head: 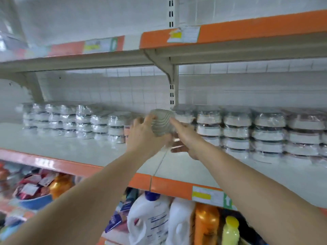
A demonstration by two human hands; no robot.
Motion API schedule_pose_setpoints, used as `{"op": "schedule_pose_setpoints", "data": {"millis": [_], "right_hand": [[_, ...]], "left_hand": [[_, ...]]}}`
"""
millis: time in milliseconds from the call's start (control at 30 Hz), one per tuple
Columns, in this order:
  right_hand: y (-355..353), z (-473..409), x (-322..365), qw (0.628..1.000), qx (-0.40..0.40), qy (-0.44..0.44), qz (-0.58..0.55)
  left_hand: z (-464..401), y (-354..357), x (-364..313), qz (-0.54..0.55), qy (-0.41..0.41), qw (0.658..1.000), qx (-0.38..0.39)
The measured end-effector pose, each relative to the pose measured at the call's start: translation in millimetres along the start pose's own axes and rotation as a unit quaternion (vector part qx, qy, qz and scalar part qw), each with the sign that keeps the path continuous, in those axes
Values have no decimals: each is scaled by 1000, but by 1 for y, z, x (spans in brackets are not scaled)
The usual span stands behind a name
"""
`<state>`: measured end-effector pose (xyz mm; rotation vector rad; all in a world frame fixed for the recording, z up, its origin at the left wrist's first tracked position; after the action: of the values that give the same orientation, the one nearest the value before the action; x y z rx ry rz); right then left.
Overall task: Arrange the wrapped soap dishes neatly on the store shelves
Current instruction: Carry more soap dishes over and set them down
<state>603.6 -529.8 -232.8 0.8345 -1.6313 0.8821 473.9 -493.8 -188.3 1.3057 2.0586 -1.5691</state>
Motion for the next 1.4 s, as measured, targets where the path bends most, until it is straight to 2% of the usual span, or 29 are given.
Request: {"op": "schedule_pose_setpoints", "data": {"millis": [67, 133, 233, 300, 433, 533, 600, 667, 767, 833, 900, 1067, 1133, 1167, 1233, 1267, 1333, 1400], "right_hand": [[59, 3, -10, 994, 29, 33, -102], [95, 7, -9, 988, 8, 45, -146], [133, 1, -3, 990, -6, 42, -137], [156, -6, -1, 990, -9, 49, -131], [212, -15, 0, 983, 41, 62, -171], [245, -30, 3, 982, 73, 52, -169], [257, -50, 12, 994, 51, 11, -98], [266, -70, 25, 997, 18, -67, 35], [302, -84, 45, 968, 35, -205, 138], [333, -99, 42, 950, 75, -227, 199], [354, -119, 33, 947, 78, -212, 229], [372, -160, 40, 954, -22, -203, 221], [368, -178, 45, 953, -63, -201, 220], [361, -187, 49, 948, -94, -202, 226], [341, -204, 56, 926, -175, -197, 271], [330, -212, 57, 910, -212, -184, 304], [316, -231, 54, 877, -253, -134, 386], [313, -255, 47, 845, -254, -87, 462]], "left_hand": [[3, -27, 33, -22, 8, 1000, -5], [7, -50, 63, -27, 16, 999, 5], [6, -81, 110, 23, -6, 999, 32], [0, -103, 146, 102, -64, 992, 39], [-11, -121, 205, 249, -190, 945, 94], [-26, -123, 225, 340, -209, 907, 135], [-44, -126, 241, 381, -209, 890, 134], [-68, -131, 261, 402, -216, 882, 118], [-106, -137, 291, 443, -233, 861, 90], [-131, -138, 306, 459, -245, 849, 96], [-152, -139, 321, 443, -248, 855, 108], [-206, -141, 340, 411, -206, 877, 140], [-230, -142, 341, 365, -159, 904, 156], [-242, -143, 341, 313, -117, 929, 157], [-262, -148, 338, 142, -11, 979, 143], [-269, -148, 338, 50, 41, 989, 130], [-277, -143, 343, -64, 117, 984, 121], [-285, -136, 353, -96, 161, 973, 137]]}}
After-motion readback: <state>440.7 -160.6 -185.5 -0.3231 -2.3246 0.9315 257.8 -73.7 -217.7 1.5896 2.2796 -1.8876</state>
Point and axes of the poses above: each hand's wrist, its own z-axis away from the middle knuckle, its own y-axis out of the palm, x = y × z, the point moved 10 cm from there along -z, towards the middle knuckle, and after that the axes turned 7 degrees about -y, right-handed, at the moved point
